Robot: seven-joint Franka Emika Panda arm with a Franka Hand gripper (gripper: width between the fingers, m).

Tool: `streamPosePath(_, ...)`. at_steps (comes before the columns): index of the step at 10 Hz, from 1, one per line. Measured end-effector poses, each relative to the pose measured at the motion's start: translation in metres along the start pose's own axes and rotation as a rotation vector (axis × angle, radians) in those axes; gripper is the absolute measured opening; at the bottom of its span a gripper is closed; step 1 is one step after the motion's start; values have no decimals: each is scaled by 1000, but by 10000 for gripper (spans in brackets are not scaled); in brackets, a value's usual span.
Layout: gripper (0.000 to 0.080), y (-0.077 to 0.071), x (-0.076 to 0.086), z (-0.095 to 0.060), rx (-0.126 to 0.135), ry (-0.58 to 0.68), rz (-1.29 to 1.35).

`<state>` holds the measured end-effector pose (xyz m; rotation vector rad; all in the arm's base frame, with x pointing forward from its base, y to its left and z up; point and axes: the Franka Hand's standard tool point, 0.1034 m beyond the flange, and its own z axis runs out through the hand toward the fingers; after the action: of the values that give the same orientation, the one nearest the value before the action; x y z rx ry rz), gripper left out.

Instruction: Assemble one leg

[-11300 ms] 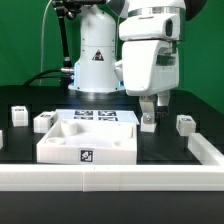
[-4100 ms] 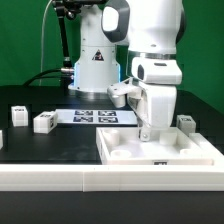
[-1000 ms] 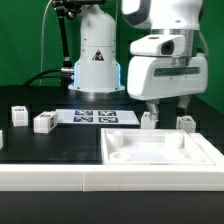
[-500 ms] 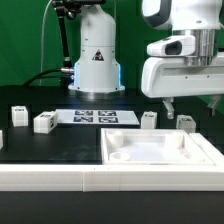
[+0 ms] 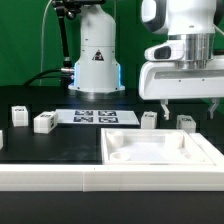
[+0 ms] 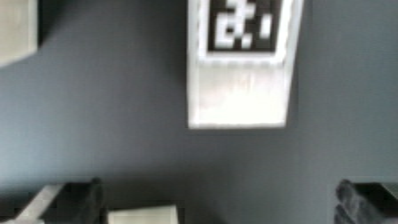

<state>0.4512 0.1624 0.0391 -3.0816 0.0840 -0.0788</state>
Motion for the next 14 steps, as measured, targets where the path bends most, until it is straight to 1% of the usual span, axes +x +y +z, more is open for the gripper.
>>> streamPosePath(1, 649, 0, 0, 0, 0, 1, -1)
streamPosePath(2, 649, 2, -2, 1, -9, -29, -10)
streamPosePath(3, 649, 5, -6, 1, -31, -108, -25)
streamPosePath(5, 649, 5, -4, -2, -55, -241, -28)
streamPosePath(6, 649, 8, -5, -2, -66, -293, -34)
streamPosePath(7, 649, 11, -7, -2, -82, -375, -32)
streamPosePath(8, 649, 12, -6, -2, -94, -437, -29)
streamPosePath(9, 649, 9, -9, -1, -98, -497, -16)
streamPosePath(10, 649, 5, -10, 2, -92, -525, 2)
streamPosePath(11, 649, 4, -15, 1, -104, -593, 2)
streamPosePath(12, 649, 2, -13, 2, -114, -654, 1)
streamPosePath(13, 649, 0, -10, 4, -117, -680, 0)
streamPosePath(14, 649, -2, -15, 4, -118, -753, 13)
